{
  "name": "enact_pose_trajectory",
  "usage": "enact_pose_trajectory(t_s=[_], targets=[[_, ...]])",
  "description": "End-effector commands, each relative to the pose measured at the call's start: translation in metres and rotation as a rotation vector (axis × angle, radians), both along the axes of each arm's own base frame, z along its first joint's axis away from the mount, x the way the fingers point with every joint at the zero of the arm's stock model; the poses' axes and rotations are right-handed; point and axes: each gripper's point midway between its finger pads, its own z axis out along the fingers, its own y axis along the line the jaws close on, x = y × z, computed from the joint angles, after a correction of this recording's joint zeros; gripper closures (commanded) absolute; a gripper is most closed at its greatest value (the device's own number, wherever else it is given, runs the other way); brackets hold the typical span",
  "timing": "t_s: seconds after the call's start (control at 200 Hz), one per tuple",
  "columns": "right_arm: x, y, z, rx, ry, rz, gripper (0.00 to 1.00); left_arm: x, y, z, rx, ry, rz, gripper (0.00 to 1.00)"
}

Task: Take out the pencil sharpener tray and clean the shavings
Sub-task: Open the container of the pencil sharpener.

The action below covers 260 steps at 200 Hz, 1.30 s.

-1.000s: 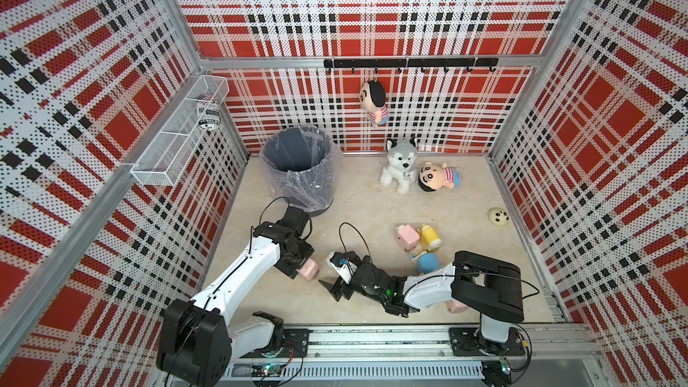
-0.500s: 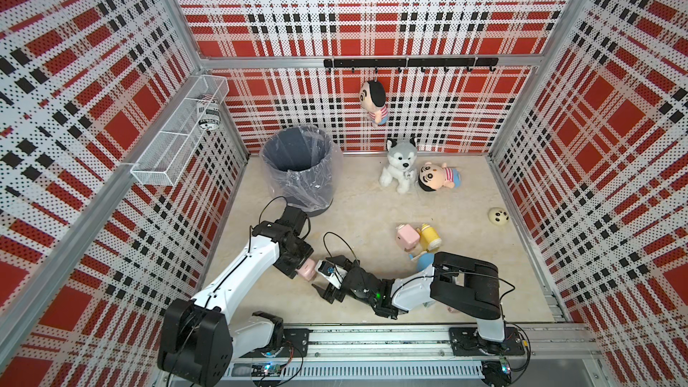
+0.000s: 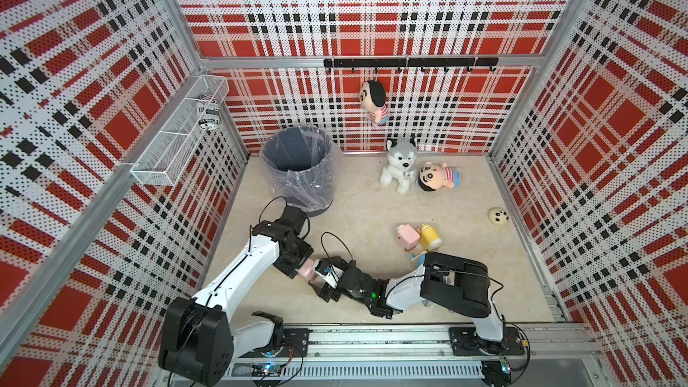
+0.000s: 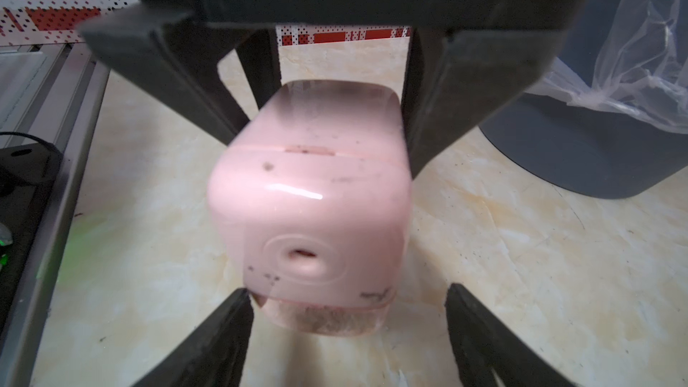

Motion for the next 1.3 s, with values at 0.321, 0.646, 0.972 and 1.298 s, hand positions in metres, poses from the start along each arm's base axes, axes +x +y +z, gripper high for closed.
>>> enact_pose_trajectory(t_s=[0.321, 0.646, 0.972, 1.298], targets=[[0.002, 0.008, -0.002, 0.045, 0.011, -0.033, 0.27, -0.0032, 0.0002, -0.0045, -0.019, 0.008, 0.005, 0.43], [0.0008, 0.0103, -0.0029, 0.04, -0.016, -0.051, 0.26, -0.0048, -0.0005, -0.0065, -0.026, 0.013, 0.01, 0.43], [0.001, 0.0104, -0.004, 0.038, -0.035, -0.074, 0.33, -0.0072, -0.0013, -0.0083, -0.033, 0.017, 0.013, 0.43], [-0.0006, 0.0085, 0.0024, 0.057, -0.048, -0.085, 0.41, -0.0062, 0.0074, -0.0086, -0.033, 0.012, 0.061, 0.44]])
